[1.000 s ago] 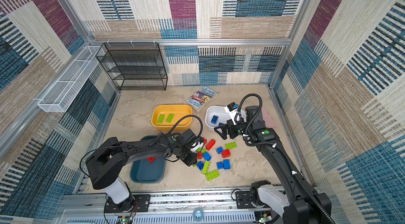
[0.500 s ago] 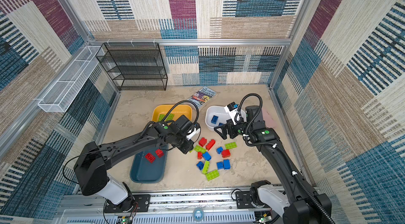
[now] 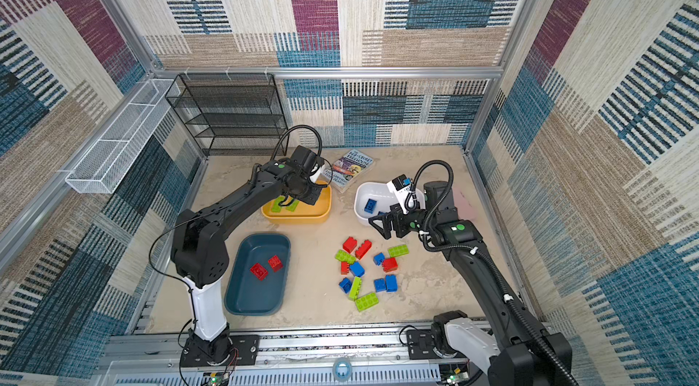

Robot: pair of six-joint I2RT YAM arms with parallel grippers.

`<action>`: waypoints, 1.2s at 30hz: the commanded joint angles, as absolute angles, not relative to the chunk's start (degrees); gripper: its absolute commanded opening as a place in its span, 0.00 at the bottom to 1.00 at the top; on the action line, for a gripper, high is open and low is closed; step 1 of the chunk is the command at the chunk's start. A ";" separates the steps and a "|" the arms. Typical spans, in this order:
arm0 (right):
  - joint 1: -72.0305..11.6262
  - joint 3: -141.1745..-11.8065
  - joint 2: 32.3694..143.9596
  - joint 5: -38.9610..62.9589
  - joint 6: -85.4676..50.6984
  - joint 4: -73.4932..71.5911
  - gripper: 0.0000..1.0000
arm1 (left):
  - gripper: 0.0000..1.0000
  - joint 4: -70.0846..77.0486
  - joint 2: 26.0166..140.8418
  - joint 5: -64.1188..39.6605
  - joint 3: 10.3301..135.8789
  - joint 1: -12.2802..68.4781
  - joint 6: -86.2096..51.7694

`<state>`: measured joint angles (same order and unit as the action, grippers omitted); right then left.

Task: Sort the legos into containers by color
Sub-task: Place the lego in the container.

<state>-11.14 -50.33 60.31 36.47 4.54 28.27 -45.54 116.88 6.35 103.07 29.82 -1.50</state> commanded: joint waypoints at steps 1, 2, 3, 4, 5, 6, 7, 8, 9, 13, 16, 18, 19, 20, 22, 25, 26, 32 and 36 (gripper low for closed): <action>-11.15 -50.47 60.13 36.97 4.21 26.54 0.99 | 0.12 -49.04 121.79 13.18 107.26 28.82 -0.94; -11.16 -50.36 60.03 36.87 4.22 26.54 0.99 | 0.12 -48.99 123.07 14.01 108.33 28.34 -1.51; -11.15 -50.23 59.97 36.86 4.30 26.55 0.99 | 0.12 -49.01 123.93 14.39 109.03 28.00 -1.94; -11.12 -50.09 59.97 36.81 4.26 26.54 0.99 | 0.13 -48.79 124.99 14.18 109.69 27.62 -2.23; -11.16 -50.09 60.09 36.69 4.31 26.63 0.99 | 0.15 -48.77 126.03 14.15 110.44 27.41 -2.37; -11.14 -50.10 60.07 36.67 4.26 26.70 0.99 | 0.17 -48.71 126.84 14.38 111.08 27.27 -2.30; -11.16 -50.24 60.05 36.70 4.38 26.81 0.99 | 0.19 -48.65 127.71 14.96 111.78 27.19 -2.07; -11.16 -50.35 60.08 36.63 4.37 26.89 0.99 | 0.21 -48.67 128.44 15.58 112.34 27.05 -1.82; -11.16 -50.44 60.04 36.59 4.44 27.05 0.99 | 0.22 -48.68 128.66 16.09 112.71 26.93 -1.62; -11.16 -50.69 59.93 36.13 4.67 27.68 0.99 | 0.37 -48.83 126.50 14.90 111.83 26.72 -2.43; -11.14 -50.88 59.99 36.11 4.74 27.69 0.99 | 0.46 -49.04 123.31 10.61 109.84 26.86 -2.66; -11.16 -51.13 60.27 36.15 4.70 27.66 0.99 | 0.54 -50.06 121.06 8.86 108.44 27.04 -2.92; -11.16 -51.33 60.41 36.21 4.82 27.73 0.99 | 0.58 -50.53 119.65 8.32 107.23 27.03 -3.36; -11.16 -51.50 60.44 36.21 4.81 27.88 0.99 | 0.59 -50.62 118.41 7.80 105.97 27.00 -3.47; -11.14 -51.74 60.56 36.13 4.96 27.91 0.99 | 0.59 -51.71 115.36 6.24 103.55 27.13 -4.72; -11.16 -51.76 60.62 35.94 5.10 27.95 0.99 | 0.59 -51.64 109.50 0.99 97.27 28.10 -8.22; -11.16 -51.76 60.57 35.82 5.18 27.95 0.99 | 0.59 -51.08 107.96 -0.64 95.04 28.68 -9.06; -11.16 -51.72 61.17 35.84 5.12 27.60 0.99 | 0.60 -45.62 99.71 -1.55 84.41 37.60 -17.42; -11.16 -51.51 60.61 35.39 5.44 27.93 0.99 | 0.61 -41.67 100.28 -1.35 82.77 42.17 -20.57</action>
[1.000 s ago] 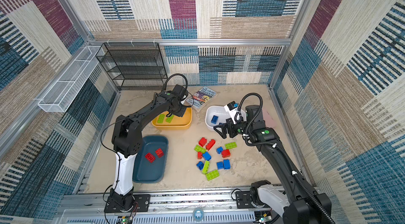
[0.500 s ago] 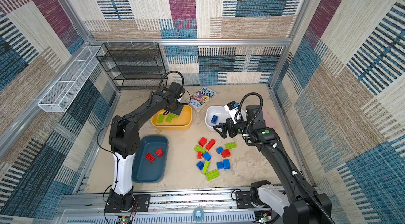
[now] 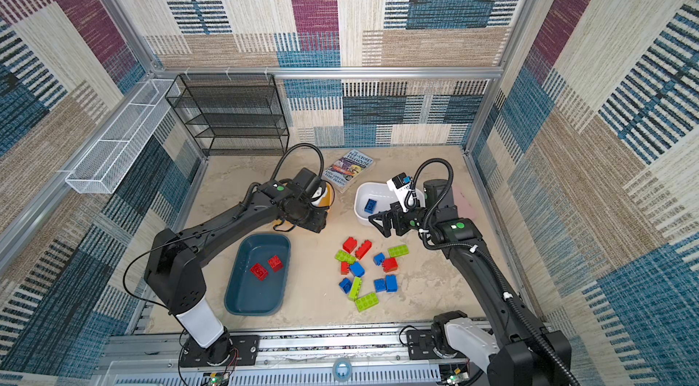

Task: Sort the legos into containers by color
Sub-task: Place the lego in the container, then pick up the lego from the center of the table.

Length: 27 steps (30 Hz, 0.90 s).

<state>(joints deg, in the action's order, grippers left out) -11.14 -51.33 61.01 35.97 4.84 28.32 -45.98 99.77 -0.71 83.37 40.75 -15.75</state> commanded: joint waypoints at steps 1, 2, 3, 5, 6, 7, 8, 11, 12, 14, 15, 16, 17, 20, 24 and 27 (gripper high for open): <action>-11.16 -51.37 60.40 35.24 5.47 28.12 0.99 | 0.61 -41.29 101.11 -1.58 83.10 42.76 -21.03; -11.09 -51.15 60.11 35.03 5.56 28.29 0.99 | 0.61 -40.91 102.08 -2.24 83.79 43.71 -21.06; -11.16 -50.82 59.80 34.88 5.58 28.39 0.99 | 0.61 -40.50 103.37 -2.84 84.59 44.49 -20.63; -11.16 -49.99 59.06 34.32 5.60 28.56 0.99 | 0.61 -39.70 105.74 -3.18 85.95 45.80 -19.94; -11.16 -49.46 58.66 34.06 5.47 28.50 0.99 | 0.61 -39.21 107.20 -3.85 86.49 46.17 -19.50; -11.12 -49.02 58.33 33.90 5.33 28.48 0.99 | 0.60 -38.92 108.21 -4.31 86.96 46.29 -19.28; -11.16 -48.58 57.84 33.84 5.18 28.48 0.99 | 0.60 -38.28 109.22 -4.84 87.16 46.47 -18.85; -11.16 -48.21 56.79 33.59 5.18 28.22 0.99 | 0.59 -35.66 111.16 -6.58 87.18 46.95 -18.08; -11.15 -48.40 56.71 33.54 5.20 28.45 0.99 | 0.59 -35.42 111.99 -6.64 87.40 47.19 -17.68; -11.16 -48.50 56.78 33.55 5.27 28.63 0.99 | 0.59 -35.49 113.70 -5.58 87.53 47.38 -17.31; -11.16 -48.51 56.77 33.49 5.39 28.72 0.99 | 0.58 -35.42 114.32 -5.54 87.43 47.45 -17.19; -11.16 -48.50 56.82 33.56 5.50 28.82 0.99 | 0.57 -35.34 114.96 -5.43 87.58 47.52 -16.85; -11.16 -48.52 56.86 33.52 5.53 28.83 0.99 | 0.57 -34.97 115.52 -5.20 87.58 47.67 -16.50; -11.16 -48.66 56.96 33.55 5.60 28.92 0.99 | 0.56 -34.35 116.86 -5.59 87.87 47.91 -16.00; -11.16 -48.78 56.78 33.05 5.77 29.27 0.99 | 0.53 -34.40 117.68 -3.72 87.39 48.05 -15.15; -11.16 -48.87 56.75 33.04 5.85 29.44 0.99 | 0.49 -35.30 118.66 -3.08 87.49 48.15 -14.60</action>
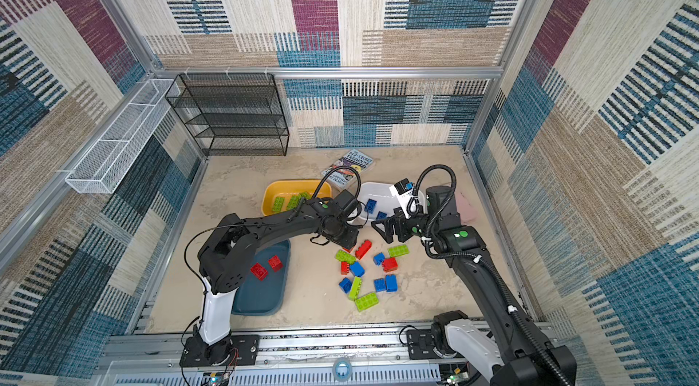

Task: Sort the legos into containers by color
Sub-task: Pick up the lego from the center of the table.

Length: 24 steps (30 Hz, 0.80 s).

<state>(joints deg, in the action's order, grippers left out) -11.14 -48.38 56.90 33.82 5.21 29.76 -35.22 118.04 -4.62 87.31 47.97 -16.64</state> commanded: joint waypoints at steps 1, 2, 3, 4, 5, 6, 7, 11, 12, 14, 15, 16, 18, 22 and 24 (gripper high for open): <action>-11.16 -48.89 56.78 33.05 5.87 29.44 0.99 | 0.48 -35.39 118.89 -3.29 87.52 48.23 -14.58; -11.16 -48.91 56.78 33.05 5.90 29.44 0.99 | 0.48 -35.42 119.00 -3.40 87.44 48.26 -14.57; -11.16 -48.87 56.78 33.05 5.92 29.45 0.99 | 0.48 -35.40 119.16 -3.15 87.47 48.42 -14.47; -11.12 -48.87 56.87 33.02 5.96 29.44 0.99 | 0.48 -35.42 119.18 -2.61 87.58 48.68 -14.38; -11.16 -48.88 56.88 33.11 5.96 29.44 0.99 | 0.47 -35.66 119.34 -1.96 87.71 48.98 -14.12; -11.16 -48.90 56.95 33.12 5.96 29.44 0.99 | 0.46 -35.99 119.60 -1.52 87.90 49.12 -14.02; -11.16 -48.86 56.96 33.07 5.93 29.44 0.99 | 0.44 -36.56 119.98 -0.98 88.25 49.21 -13.95; -11.16 -48.78 56.90 33.09 5.95 29.37 0.99 | 0.27 -38.40 119.75 0.98 89.04 49.14 -14.06; -11.16 -48.78 56.90 33.13 5.90 29.36 0.99 | 0.25 -38.42 119.25 1.57 88.99 49.17 -13.99; -11.16 -48.72 56.94 33.22 5.97 29.36 0.99 | 0.25 -40.41 118.17 2.44 89.51 49.22 -13.85; -11.16 -48.73 56.93 33.21 5.98 29.36 0.99 | 0.25 -41.94 117.60 2.53 90.13 49.20 -13.72; -11.16 -48.69 56.87 33.37 5.98 29.27 0.99 | 0.25 -43.47 116.48 2.61 90.52 49.17 -13.62; -11.13 -48.64 56.94 33.90 6.00 29.10 0.99 | 0.26 -44.89 113.07 3.28 89.92 49.13 -13.53; -11.16 -48.51 56.85 35.95 6.06 28.10 0.99 | 0.27 -50.59 105.41 5.93 87.42 48.65 -13.75; -11.14 -48.42 57.08 36.96 6.14 27.56 0.99 | 0.28 -53.00 100.65 6.92 84.80 48.03 -14.63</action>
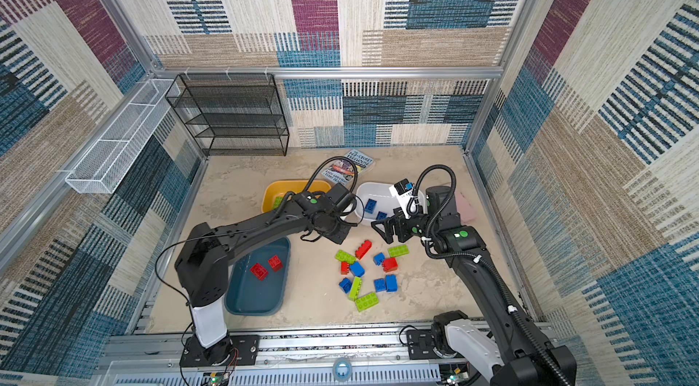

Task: Sort the legos into containers by color
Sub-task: Pick up the lego from the center of the table, then place the lego in the container.

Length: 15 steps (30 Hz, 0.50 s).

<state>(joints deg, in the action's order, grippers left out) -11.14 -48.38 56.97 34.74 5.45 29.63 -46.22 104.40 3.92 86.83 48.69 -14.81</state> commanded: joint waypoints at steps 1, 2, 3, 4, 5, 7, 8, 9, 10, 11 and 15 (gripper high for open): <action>-11.16 -48.41 57.40 37.65 6.07 27.43 0.99 | 0.28 -53.88 97.88 7.03 83.08 47.45 -15.39; -11.16 -48.43 57.74 38.36 6.10 27.30 0.99 | 0.28 -54.45 95.05 7.31 81.12 46.67 -16.28; -11.16 -48.34 57.96 38.85 6.07 27.08 0.99 | 0.29 -55.23 92.61 7.72 79.22 45.93 -17.14; -11.16 -48.25 58.26 39.38 6.12 26.91 0.99 | 0.29 -55.93 89.93 8.30 77.07 44.80 -18.16; -11.14 -48.25 58.45 39.79 6.09 26.66 0.99 | 0.29 -56.54 87.36 9.12 74.86 43.67 -19.02; -11.16 -48.07 58.61 40.30 5.92 26.24 0.99 | 0.29 -56.81 82.77 9.43 70.54 40.87 -20.61; -11.16 -48.04 58.69 40.51 5.96 26.13 0.99 | 0.29 -56.56 80.70 8.95 68.29 39.04 -21.31; -11.14 -48.02 58.71 40.66 5.91 26.06 0.99 | 0.29 -56.27 79.39 8.84 66.49 37.51 -21.65; -11.16 -48.16 58.80 40.78 5.93 26.03 0.99 | 0.29 -55.91 77.99 9.11 64.82 36.00 -21.95; -11.16 -48.21 58.80 40.87 5.98 26.02 0.99 | 0.29 -55.29 76.84 9.84 63.33 34.34 -21.97; -11.16 -48.15 58.81 41.40 5.84 25.93 0.99 | 0.29 -49.26 75.44 10.75 57.48 28.07 -23.34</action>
<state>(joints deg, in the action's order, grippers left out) -11.14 -48.16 58.81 40.01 5.48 28.05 -53.47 75.81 9.04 59.83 30.79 -20.84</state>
